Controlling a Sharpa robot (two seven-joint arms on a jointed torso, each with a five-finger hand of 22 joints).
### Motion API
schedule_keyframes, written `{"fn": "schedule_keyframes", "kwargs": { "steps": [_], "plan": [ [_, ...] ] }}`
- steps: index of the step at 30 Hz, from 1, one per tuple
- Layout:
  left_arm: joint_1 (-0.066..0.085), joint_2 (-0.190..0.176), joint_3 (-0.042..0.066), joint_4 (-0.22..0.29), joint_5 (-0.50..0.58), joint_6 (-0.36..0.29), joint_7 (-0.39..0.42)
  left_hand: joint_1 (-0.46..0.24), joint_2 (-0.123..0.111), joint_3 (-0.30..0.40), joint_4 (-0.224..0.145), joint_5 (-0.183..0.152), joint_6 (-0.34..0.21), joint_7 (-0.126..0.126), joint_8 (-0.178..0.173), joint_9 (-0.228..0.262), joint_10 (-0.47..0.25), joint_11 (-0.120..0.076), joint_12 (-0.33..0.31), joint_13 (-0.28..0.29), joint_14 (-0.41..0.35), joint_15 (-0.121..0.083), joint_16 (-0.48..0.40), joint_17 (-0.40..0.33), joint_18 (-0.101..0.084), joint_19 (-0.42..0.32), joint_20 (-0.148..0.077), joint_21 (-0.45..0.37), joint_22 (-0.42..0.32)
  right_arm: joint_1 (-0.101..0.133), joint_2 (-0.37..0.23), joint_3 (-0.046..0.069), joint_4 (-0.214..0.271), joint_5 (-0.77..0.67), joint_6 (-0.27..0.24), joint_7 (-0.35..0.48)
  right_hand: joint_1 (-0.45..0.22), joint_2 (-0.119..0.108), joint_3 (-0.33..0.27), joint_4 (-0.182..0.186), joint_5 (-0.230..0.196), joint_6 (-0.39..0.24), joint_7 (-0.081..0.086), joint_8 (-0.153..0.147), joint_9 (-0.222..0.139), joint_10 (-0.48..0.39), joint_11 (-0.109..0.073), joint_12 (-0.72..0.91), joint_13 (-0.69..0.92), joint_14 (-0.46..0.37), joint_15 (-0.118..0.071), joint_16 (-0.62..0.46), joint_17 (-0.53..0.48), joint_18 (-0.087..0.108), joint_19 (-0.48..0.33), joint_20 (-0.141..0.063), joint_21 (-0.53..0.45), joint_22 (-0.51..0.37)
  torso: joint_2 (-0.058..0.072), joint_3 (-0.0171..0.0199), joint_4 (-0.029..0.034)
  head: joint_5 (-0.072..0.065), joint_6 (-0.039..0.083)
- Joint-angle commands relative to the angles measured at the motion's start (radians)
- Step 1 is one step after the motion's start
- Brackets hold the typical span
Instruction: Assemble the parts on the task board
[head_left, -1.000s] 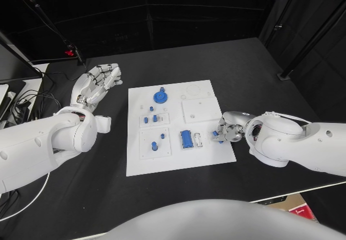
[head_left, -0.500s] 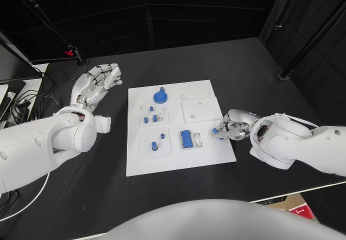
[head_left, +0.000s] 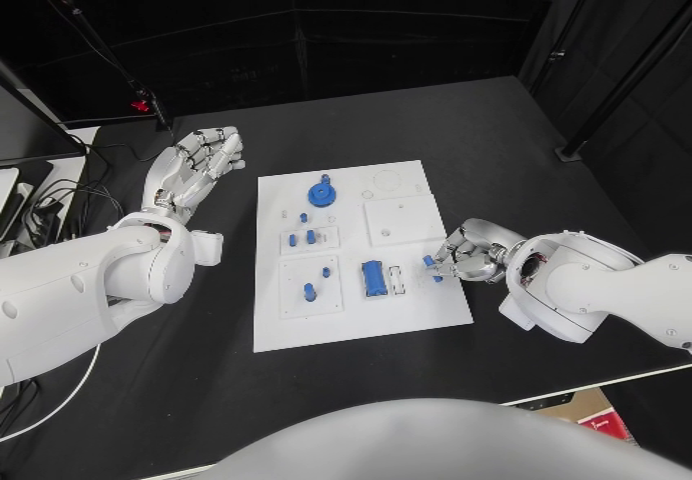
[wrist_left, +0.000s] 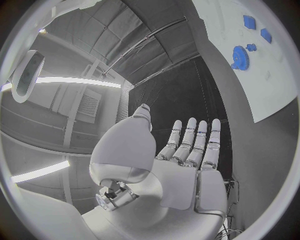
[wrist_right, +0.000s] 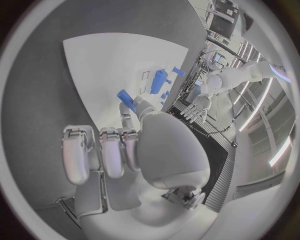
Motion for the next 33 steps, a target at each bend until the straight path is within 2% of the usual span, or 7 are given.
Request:
{"fn": "schedule_keyframes", "kwargs": {
  "steps": [1, 3, 6, 11, 17, 26, 33],
  "plan": [
    [0.001, 0.004, 0.001, -0.001, 0.000, 0.008, 0.045, 0.002, 0.009, -0.004, 0.001, 0.005, -0.004, 0.153, 0.005, -0.001, -0.006, 0.003, 0.003, -0.002, -0.007, 0.002, 0.006, -0.001, 0.001, -0.004, 0.003, 0.005, -0.002, 0.010, 0.006, 0.001, 0.014, 0.218, -0.005, 0.073, -0.022, 0.002, -0.009, 0.015, 0.012, 0.068, -0.053, -0.009, -0.004, 0.104, 0.005, 0.004, 0.263, 0.106, 0.001, 0.002, 0.263, -0.015, 0.104, -0.004, 0.003, 0.263, 0.000, 0.0002, 0.0002, 0.000, 0.000],
    [0.001, 0.005, 0.001, -0.002, 0.000, 0.008, 0.045, 0.002, 0.009, -0.004, 0.001, 0.005, -0.004, 0.153, 0.005, -0.001, -0.006, 0.003, 0.003, -0.002, -0.007, 0.002, 0.006, -0.001, 0.001, -0.004, 0.003, 0.005, -0.002, 0.014, 0.016, 0.001, 0.016, 0.267, 0.003, 0.075, -0.032, 0.006, -0.014, 0.023, 0.016, 0.071, -0.053, -0.016, -0.005, 0.104, 0.005, 0.004, 0.263, 0.106, 0.001, 0.002, 0.263, -0.015, 0.104, -0.003, 0.003, 0.263, 0.001, 0.0007, -0.0020, 0.002, 0.000],
    [0.001, 0.007, 0.001, -0.002, 0.000, 0.008, 0.045, 0.002, 0.009, -0.004, 0.001, 0.005, -0.004, 0.153, 0.005, -0.001, -0.006, 0.003, 0.003, -0.002, -0.007, 0.002, 0.006, -0.001, 0.001, -0.004, 0.003, 0.005, -0.002, 0.016, 0.029, 0.001, 0.013, 0.301, 0.010, 0.075, -0.048, 0.010, -0.023, 0.038, 0.021, 0.075, -0.053, -0.024, -0.008, 0.104, 0.005, 0.004, 0.263, 0.106, 0.001, 0.002, 0.263, -0.015, 0.104, -0.003, 0.003, 0.263, 0.001, 0.0005, -0.0001, 0.001, 0.000],
    [0.001, 0.008, 0.001, -0.003, 0.000, 0.007, 0.044, 0.002, 0.009, -0.004, 0.001, 0.005, -0.004, 0.153, 0.005, -0.001, -0.006, 0.003, 0.003, -0.002, -0.007, 0.002, 0.006, -0.001, 0.001, -0.004, 0.003, 0.005, -0.002, 0.018, 0.060, 0.001, -0.002, 0.263, 0.006, 0.048, -0.085, 0.008, -0.058, 0.076, 0.059, 0.085, -0.052, -0.042, -0.012, 0.104, 0.006, 0.004, 0.263, 0.106, 0.001, 0.002, 0.263, -0.015, 0.104, -0.003, 0.003, 0.263, 0.000, 0.0000, -0.0022, 0.006, 0.000],
    [0.002, 0.008, 0.001, -0.003, 0.000, 0.008, 0.044, 0.002, 0.009, -0.004, 0.001, 0.005, -0.004, 0.153, 0.005, -0.001, -0.006, 0.003, 0.003, -0.002, -0.007, 0.002, 0.006, -0.001, 0.001, -0.004, 0.003, 0.005, -0.002, 0.019, 0.082, 0.001, -0.013, 0.183, -0.003, -0.009, -0.086, 0.009, -0.062, 0.079, 0.061, 0.088, -0.053, -0.044, -0.013, 0.104, 0.006, 0.004, 0.263, 0.106, 0.001, 0.002, 0.263, -0.015, 0.104, -0.003, 0.003, 0.263, 0.001, 0.0013, 0.0005, 0.008, 0.000],
    [0.002, 0.009, 0.001, -0.003, 0.000, 0.008, 0.044, 0.002, 0.009, -0.004, 0.001, 0.005, -0.004, 0.153, 0.005, -0.001, -0.006, 0.003, 0.003, -0.002, -0.007, 0.002, 0.006, -0.001, 0.001, -0.004, 0.003, 0.005, -0.002, 0.019, 0.115, 0.001, -0.019, 0.063, 0.001, -0.096, -0.088, 0.013, -0.065, 0.084, 0.063, 0.091, -0.053, -0.048, -0.013, 0.104, 0.005, 0.004, 0.263, 0.106, 0.001, 0.002, 0.263, -0.015, 0.104, -0.003, 0.003, 0.263, 0.002, 0.0005, -0.0023, 0.014, 0.000],
    [0.002, 0.008, 0.001, -0.003, 0.000, 0.009, 0.044, 0.002, 0.009, -0.004, 0.001, 0.005, -0.004, 0.153, 0.005, -0.001, -0.006, 0.003, 0.003, -0.002, -0.007, 0.002, 0.006, -0.001, 0.001, -0.004, 0.003, 0.005, -0.002, 0.019, 0.137, 0.001, -0.022, -0.018, 0.045, -0.139, -0.093, 0.014, -0.074, 0.092, 0.059, 0.091, -0.052, -0.055, -0.015, 0.104, 0.006, 0.004, 0.263, 0.106, 0.000, 0.002, 0.263, -0.015, 0.104, -0.003, 0.003, 0.263, 0.001, 0.0015, -0.0017, 0.017, 0.000]
  ]
}}
